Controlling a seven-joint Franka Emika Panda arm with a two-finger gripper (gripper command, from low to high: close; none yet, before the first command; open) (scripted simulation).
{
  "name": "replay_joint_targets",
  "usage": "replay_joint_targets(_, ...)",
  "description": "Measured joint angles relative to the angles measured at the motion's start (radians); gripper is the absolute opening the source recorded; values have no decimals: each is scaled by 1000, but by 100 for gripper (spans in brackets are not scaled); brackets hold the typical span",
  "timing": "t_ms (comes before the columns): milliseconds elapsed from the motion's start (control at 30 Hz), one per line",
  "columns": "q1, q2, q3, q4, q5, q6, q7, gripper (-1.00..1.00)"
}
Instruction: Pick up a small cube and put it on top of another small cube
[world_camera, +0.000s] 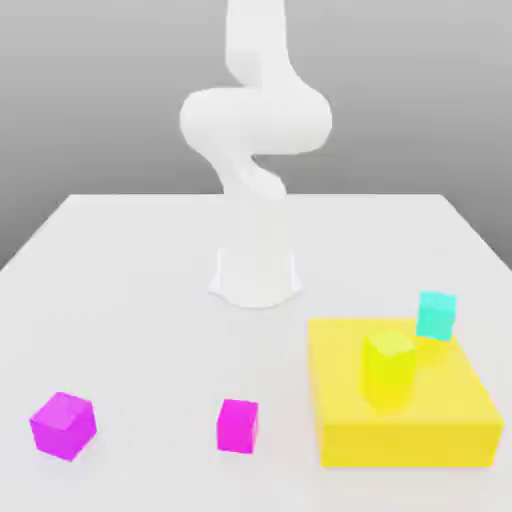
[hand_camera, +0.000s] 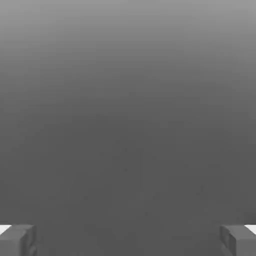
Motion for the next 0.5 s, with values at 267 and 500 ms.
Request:
replay_joint_targets(267, -5, 301, -13, -163, 22, 188, 19, 0)
replay_joint_targets(500, -15, 555, -18, -301, 29, 347, 43, 0)
